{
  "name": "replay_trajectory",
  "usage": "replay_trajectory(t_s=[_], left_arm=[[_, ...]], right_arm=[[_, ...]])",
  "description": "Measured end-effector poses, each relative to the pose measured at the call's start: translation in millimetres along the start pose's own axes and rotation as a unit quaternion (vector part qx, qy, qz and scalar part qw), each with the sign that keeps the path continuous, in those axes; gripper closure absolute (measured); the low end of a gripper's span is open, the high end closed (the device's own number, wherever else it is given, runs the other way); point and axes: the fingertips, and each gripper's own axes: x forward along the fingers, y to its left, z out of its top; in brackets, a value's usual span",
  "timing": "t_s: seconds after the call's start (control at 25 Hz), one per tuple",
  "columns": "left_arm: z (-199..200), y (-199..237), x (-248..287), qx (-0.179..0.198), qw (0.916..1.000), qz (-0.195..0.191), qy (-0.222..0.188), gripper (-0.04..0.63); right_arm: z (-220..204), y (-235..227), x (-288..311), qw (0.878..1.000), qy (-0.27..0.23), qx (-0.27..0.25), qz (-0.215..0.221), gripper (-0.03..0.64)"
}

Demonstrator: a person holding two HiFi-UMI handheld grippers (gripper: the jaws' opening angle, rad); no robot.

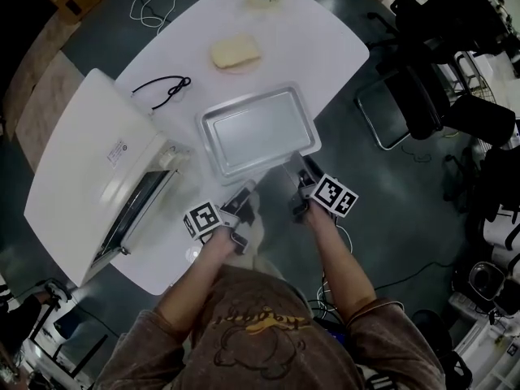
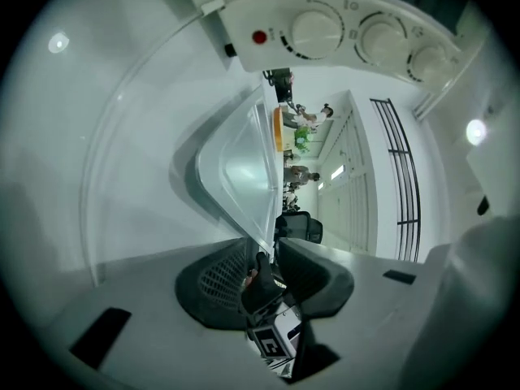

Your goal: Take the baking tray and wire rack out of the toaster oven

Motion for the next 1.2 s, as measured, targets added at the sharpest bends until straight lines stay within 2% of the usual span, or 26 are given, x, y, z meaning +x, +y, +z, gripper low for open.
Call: replay_trajectory(t_s=[0.08, 0.24, 0.44, 0.6, 0.84, 1.04, 1.2], left_arm=[[-0.5, -11.1, -10.3, 0.008, 0.9998, -0.012, -0.01, 0.494], [11.0, -39.0, -41.6, 0.073, 0.995, -0.044, -0.051, 0.479], [19.7, -69.9, -111.0, 0.14, 0.9811, -0.069, -0.115, 0.457], [20.2, -80.1, -174.9, 0.171, 0.9669, -0.075, -0.174, 0.457], [21.0, -80.9, -250.4, 0.182, 0.9491, -0.08, -0.244, 0.459], [34.1, -73.9, -298.3, 0.186, 0.9353, -0.07, -0.293, 0.457], [49.5, -70.2, -319.5, 0.19, 0.9171, -0.052, -0.346, 0.466]], right_arm=[[-1.5, -0.9, -14.4, 1.0, -0.003, -0.001, -0.002, 0.426], [-6.3, 12.4, -46.4, 1.0, -0.017, -0.005, 0.018, 0.425], [-51.0, 73.3, -84.4, 0.995, 0.009, -0.032, 0.098, 0.425], [-93.1, 127.7, -110.1, 0.985, 0.025, -0.04, 0.165, 0.425], [-138.8, 194.1, -125.3, 0.968, 0.049, -0.053, 0.24, 0.425], [-173.9, 224.9, -110.6, 0.96, 0.087, -0.053, 0.262, 0.425], [-183.4, 243.1, -93.2, 0.951, 0.116, -0.059, 0.282, 0.425]])
